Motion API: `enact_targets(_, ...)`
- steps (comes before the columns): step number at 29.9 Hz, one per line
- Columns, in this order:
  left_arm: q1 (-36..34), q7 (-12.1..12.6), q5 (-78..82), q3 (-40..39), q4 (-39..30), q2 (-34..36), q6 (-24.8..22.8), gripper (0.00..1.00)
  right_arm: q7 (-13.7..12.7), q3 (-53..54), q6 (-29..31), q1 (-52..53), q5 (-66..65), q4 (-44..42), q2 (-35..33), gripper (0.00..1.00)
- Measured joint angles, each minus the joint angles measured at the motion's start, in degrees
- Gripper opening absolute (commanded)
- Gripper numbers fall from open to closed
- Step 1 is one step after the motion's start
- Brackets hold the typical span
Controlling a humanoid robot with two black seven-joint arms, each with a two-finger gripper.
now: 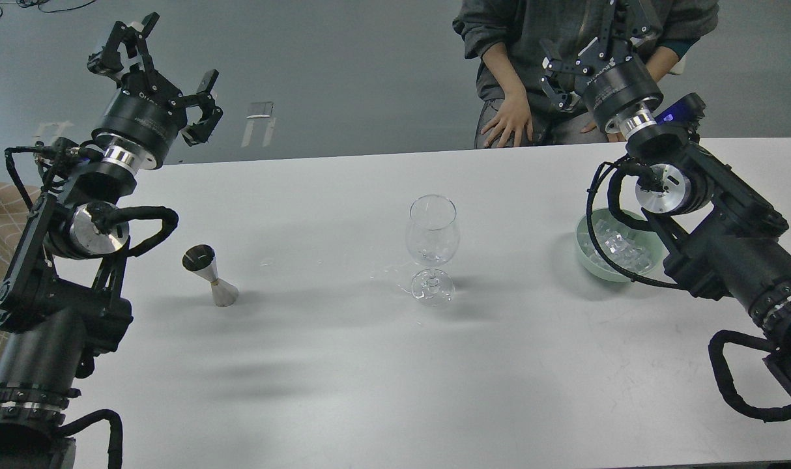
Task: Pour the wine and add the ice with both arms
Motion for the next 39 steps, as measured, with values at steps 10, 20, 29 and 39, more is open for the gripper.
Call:
enact_targets(10, 2.8, 0.0, 0.1, -0.2, 0.6, -2.7, -1.0, 0.98, 0.0, 0.0, 0.7, -1.0, 0.0, 1.3, -2.1, 1.0)
enact_targets(20, 2.6, -0.7, -0.2, -0.4, 2.2, -2.6, -0.5, 0.98, -0.1, -0.1, 0.3, -1.1, -0.1, 1.0, -2.0, 1.0)
enact_targets(29, 2.9, -5.7, -4.7, 0.3, 4.2, -3.8, 1.8, 0.98, 0.0, 0.1, 0.1, -2.1, 0.1, 0.7, -1.9, 1.0)
enact_targets(39, 2.7, -6.3, -4.7, 4.7, 4.5, -3.1, 3.6, 0.98, -0.5, 0.0, 0.6, -3.2, 0.2, 1.5, -1.6, 1.0)
